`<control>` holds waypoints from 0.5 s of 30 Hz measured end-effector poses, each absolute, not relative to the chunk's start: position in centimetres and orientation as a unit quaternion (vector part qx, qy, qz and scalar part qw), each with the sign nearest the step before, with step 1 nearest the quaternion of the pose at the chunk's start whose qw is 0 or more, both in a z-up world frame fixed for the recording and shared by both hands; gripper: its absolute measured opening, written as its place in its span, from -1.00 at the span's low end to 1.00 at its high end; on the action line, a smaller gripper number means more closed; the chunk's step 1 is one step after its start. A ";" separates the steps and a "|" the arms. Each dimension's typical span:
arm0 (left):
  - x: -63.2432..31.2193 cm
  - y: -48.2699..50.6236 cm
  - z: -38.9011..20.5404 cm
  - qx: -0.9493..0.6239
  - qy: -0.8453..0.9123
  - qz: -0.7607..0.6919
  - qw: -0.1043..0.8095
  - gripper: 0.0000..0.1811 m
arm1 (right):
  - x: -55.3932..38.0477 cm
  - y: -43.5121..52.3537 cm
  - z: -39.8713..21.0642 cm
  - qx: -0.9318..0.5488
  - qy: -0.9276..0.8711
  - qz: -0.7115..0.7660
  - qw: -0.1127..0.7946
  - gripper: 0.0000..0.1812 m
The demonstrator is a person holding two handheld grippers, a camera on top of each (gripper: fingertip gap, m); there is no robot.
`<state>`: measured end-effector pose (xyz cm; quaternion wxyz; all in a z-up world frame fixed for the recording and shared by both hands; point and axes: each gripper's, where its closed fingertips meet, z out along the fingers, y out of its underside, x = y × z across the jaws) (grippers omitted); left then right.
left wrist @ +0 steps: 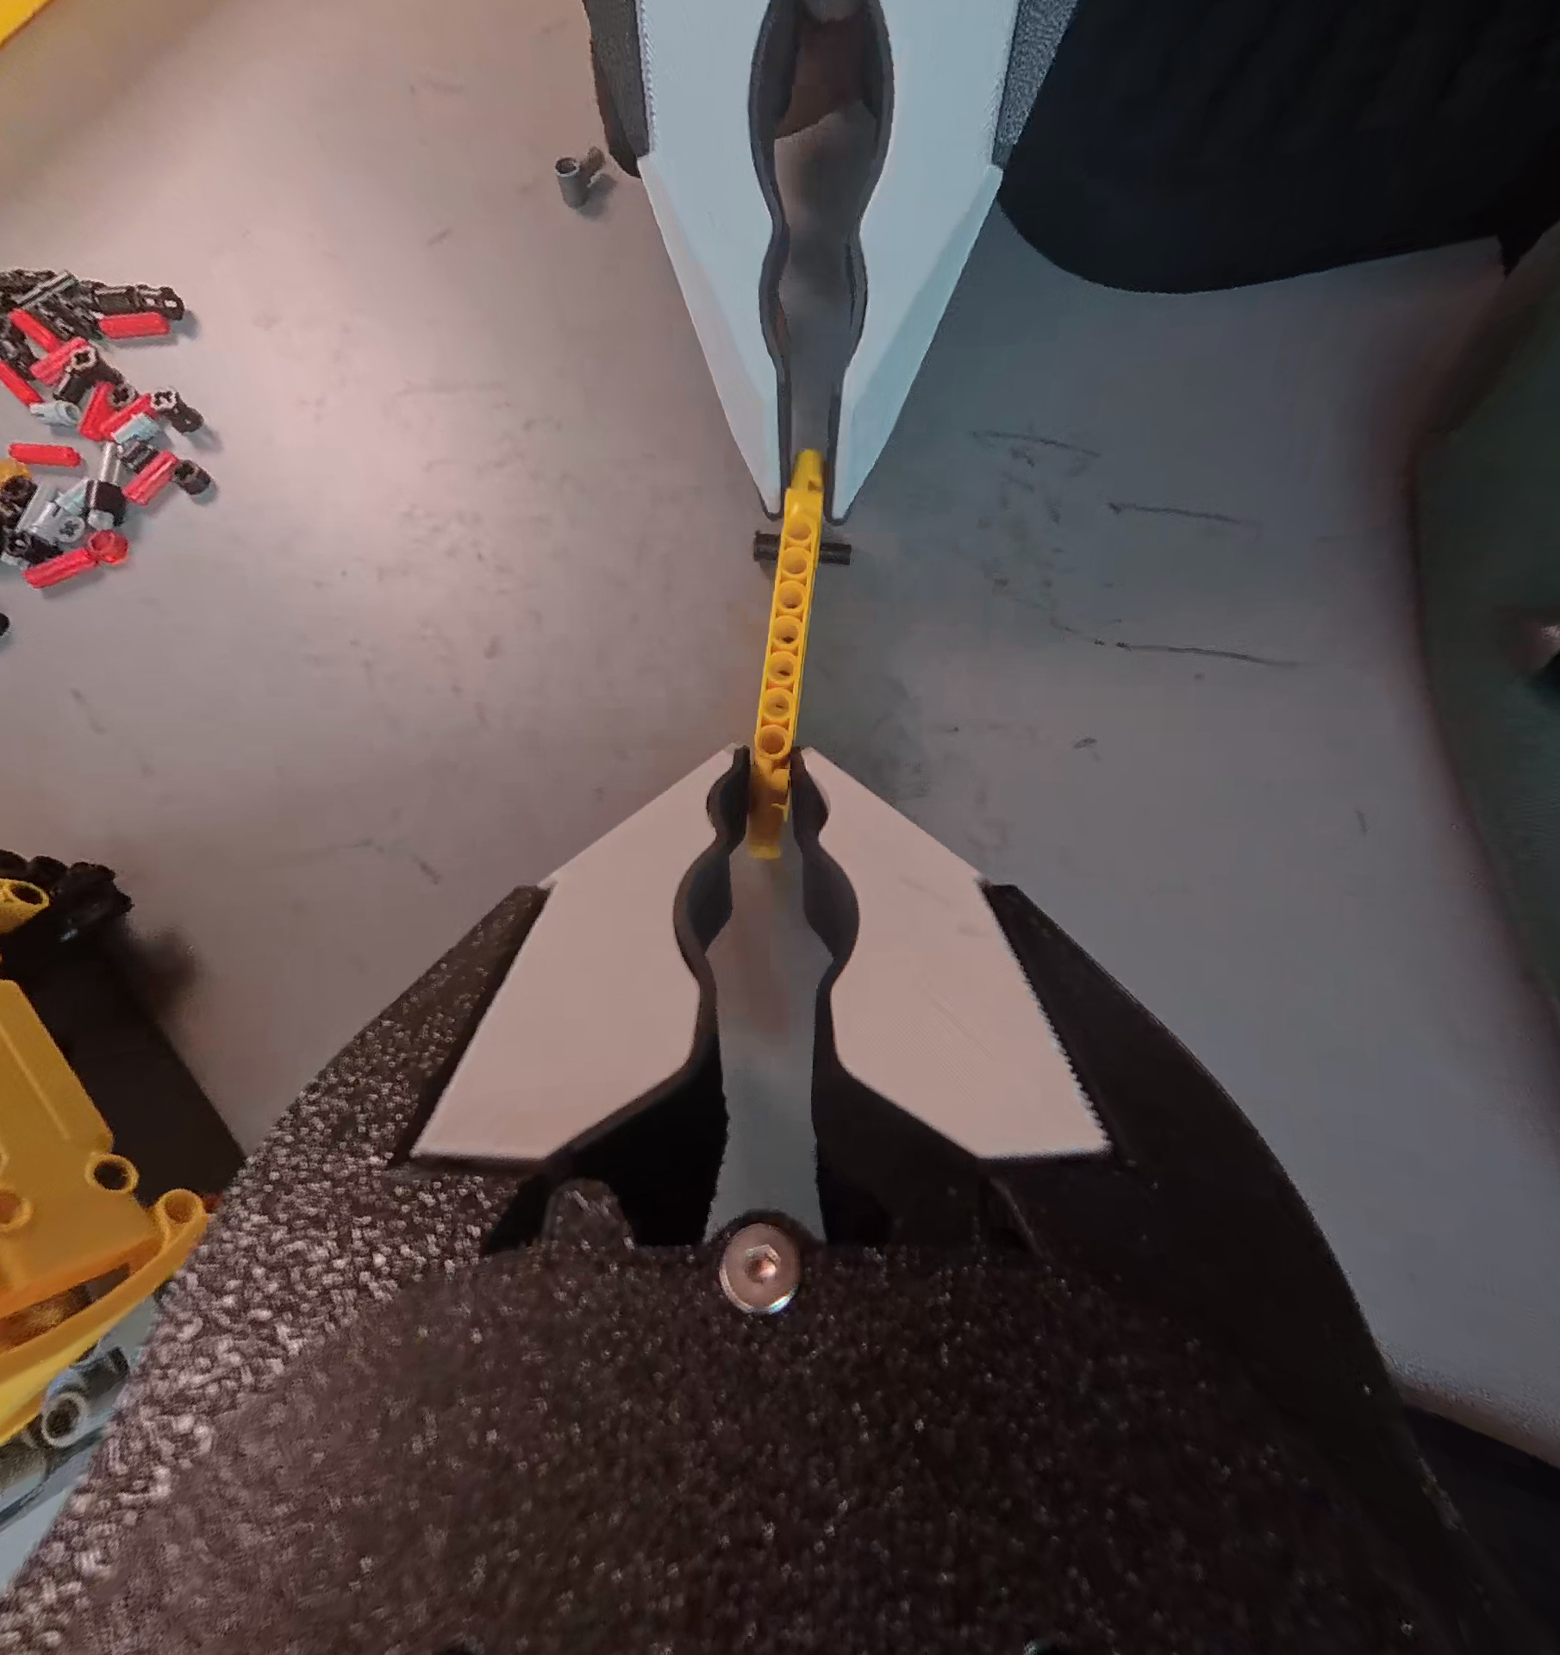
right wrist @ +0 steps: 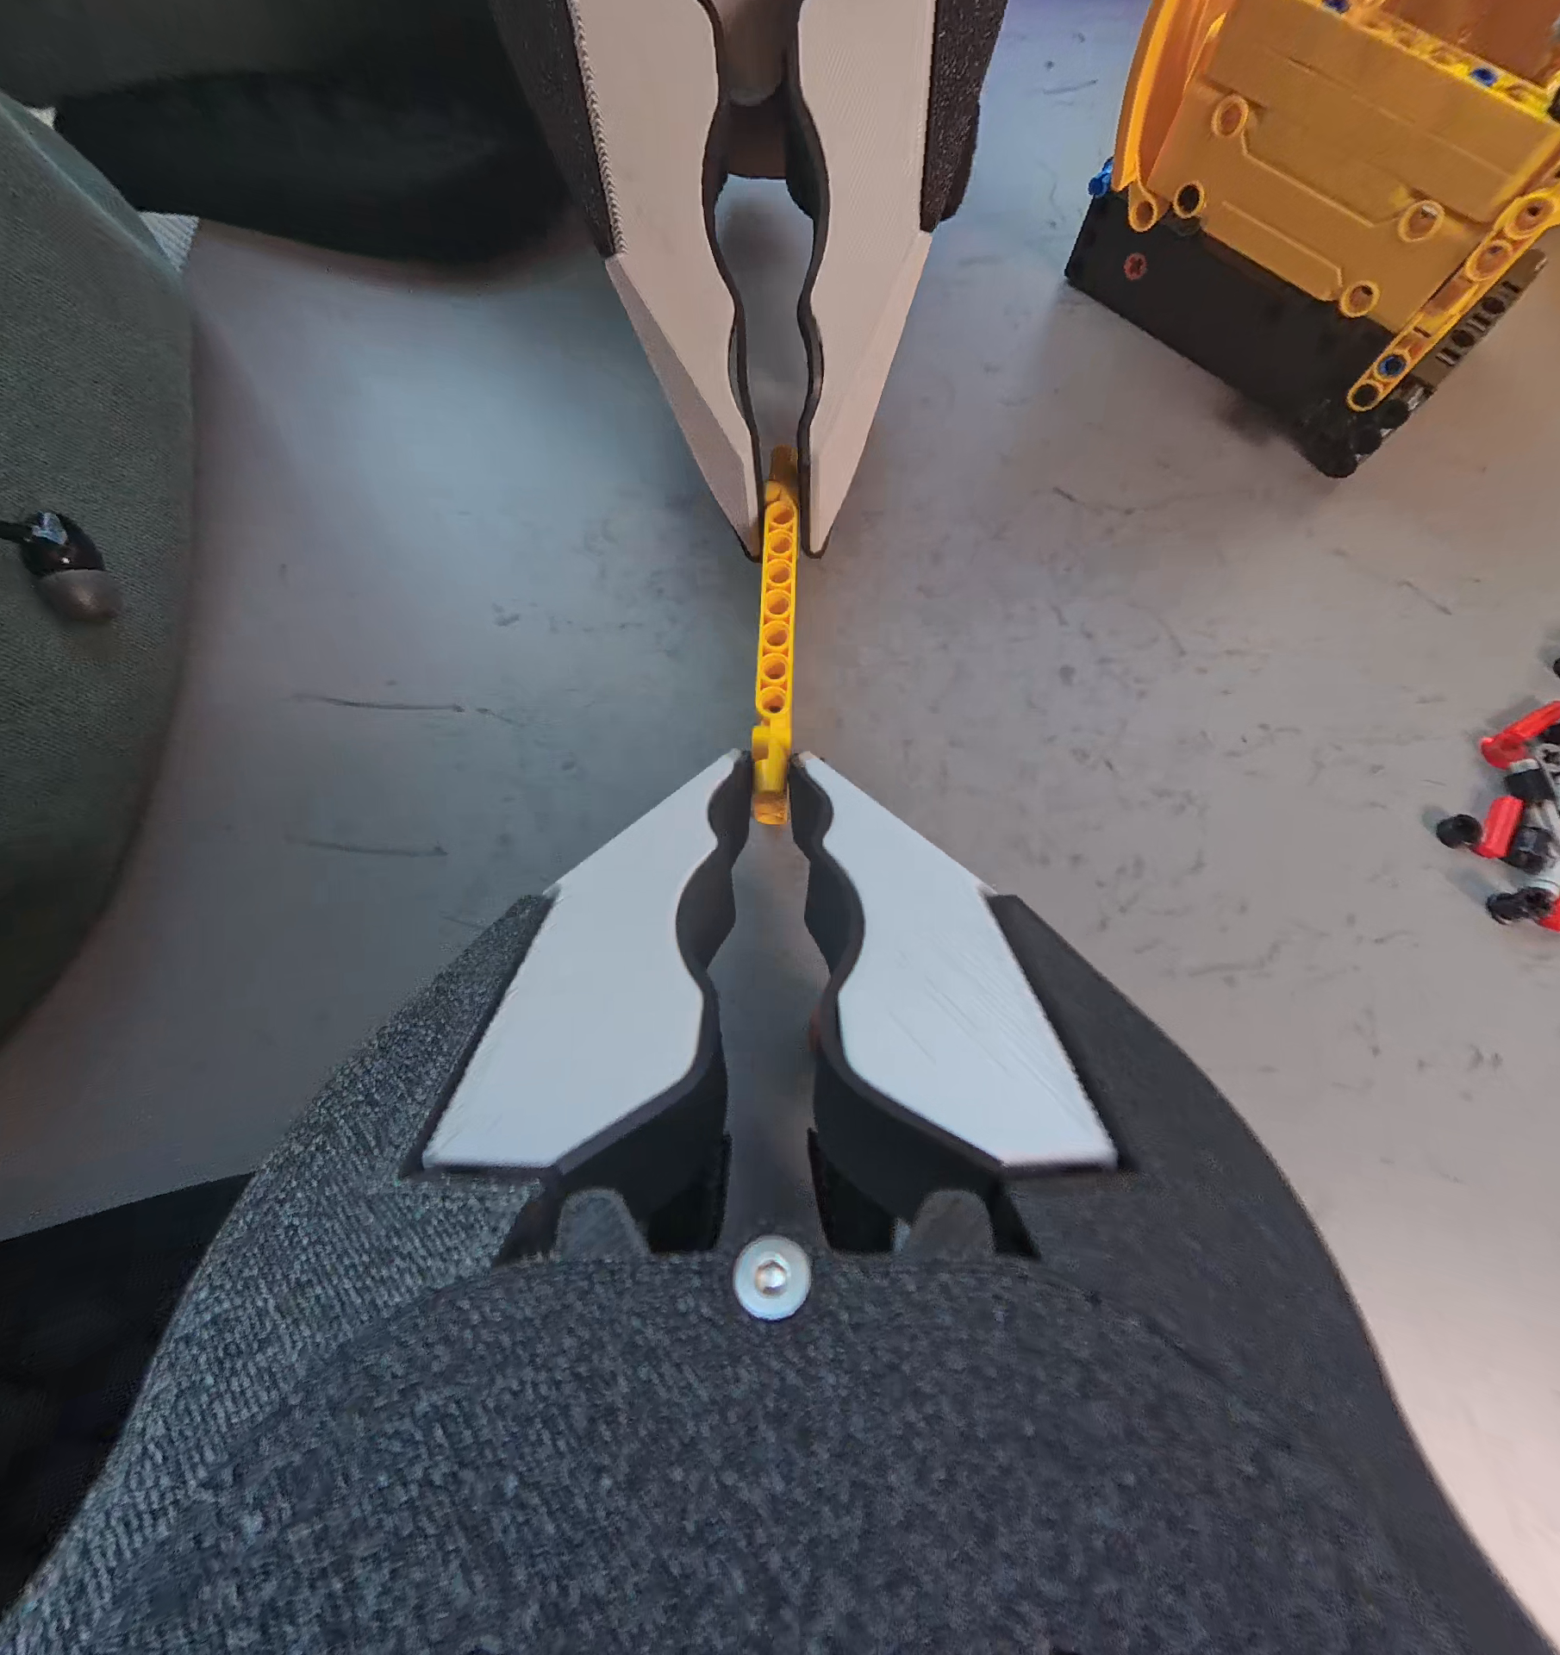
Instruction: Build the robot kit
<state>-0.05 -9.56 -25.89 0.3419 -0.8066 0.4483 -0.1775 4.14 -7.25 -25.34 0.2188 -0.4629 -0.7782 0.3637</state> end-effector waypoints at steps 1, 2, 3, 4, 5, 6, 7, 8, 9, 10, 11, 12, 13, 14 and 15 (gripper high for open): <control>0.0 -9.2 -25.9 -0.806 0.447 -0.172 0.347 -0.90 | 4.3 -7.3 -25.4 -0.463 -0.780 0.359 0.218 -0.91; 0.2 -8.9 -25.9 -0.806 0.446 -0.173 0.350 -0.89 | 4.6 -7.3 -25.4 -0.464 -0.782 0.356 0.216 -0.91; 0.4 -8.7 -25.9 -0.805 0.443 -0.177 0.352 -0.89 | 4.9 -7.2 -25.4 -0.464 -0.785 0.350 0.214 -0.90; 0.7 -8.5 -25.9 -0.804 0.441 -0.182 0.355 -0.88 | 5.2 -7.1 -25.4 -0.465 -0.787 0.343 0.214 -0.90; 0.9 -8.4 -25.9 -0.803 0.440 -0.187 0.355 -0.88 | 5.5 -7.1 -25.4 -0.467 -0.788 0.340 0.212 -0.90; 1.1 -8.3 -26.0 -0.802 0.442 -0.189 0.355 -0.88 | 5.7 -7.1 -25.4 -0.469 -0.787 0.340 0.210 -0.88; 1.2 -8.2 -26.0 -0.801 0.444 -0.189 0.355 -0.88 | 6.0 -7.1 -25.3 -0.473 -0.784 0.341 0.211 -0.82; 1.3 -8.2 -26.1 -0.801 0.447 -0.189 0.352 -0.88 | 6.3 -6.8 -25.0 -0.476 -0.782 0.341 0.215 -0.81; 1.4 -8.2 -26.2 -0.800 0.449 -0.187 0.351 -0.85 | 6.8 -6.2 -24.6 -0.481 -0.778 0.337 0.225 -0.79; 1.4 -8.3 -26.3 -0.800 0.450 -0.186 0.351 -0.83 | 7.2 -5.2 -24.0 -0.490 -0.770 0.328 0.241 -0.79; 1.4 -8.4 -26.3 -0.799 0.451 -0.186 0.352 -0.83 | 7.8 -3.9 -23.2 -0.504 -0.759 0.320 0.259 -0.79; 1.4 -8.4 -26.3 -0.799 0.451 -0.186 0.353 -0.83 | 8.5 -2.7 -22.4 -0.520 -0.746 0.312 0.274 -0.79; 1.3 -8.4 -26.2 -0.798 0.450 -0.186 0.355 -0.82 | 9.2 -1.4 -21.7 -0.537 -0.734 0.299 0.289 -0.79; 1.3 -8.4 -26.2 -0.797 0.449 -0.186 0.357 -0.81 | 10.1 0.0 -21.1 -0.553 -0.724 0.281 0.303 -0.79; 1.2 -8.5 -26.1 -0.797 0.449 -0.187 0.358 -0.80 | 11.1 1.1 -20.7 -0.569 -0.715 0.260 0.312 -0.79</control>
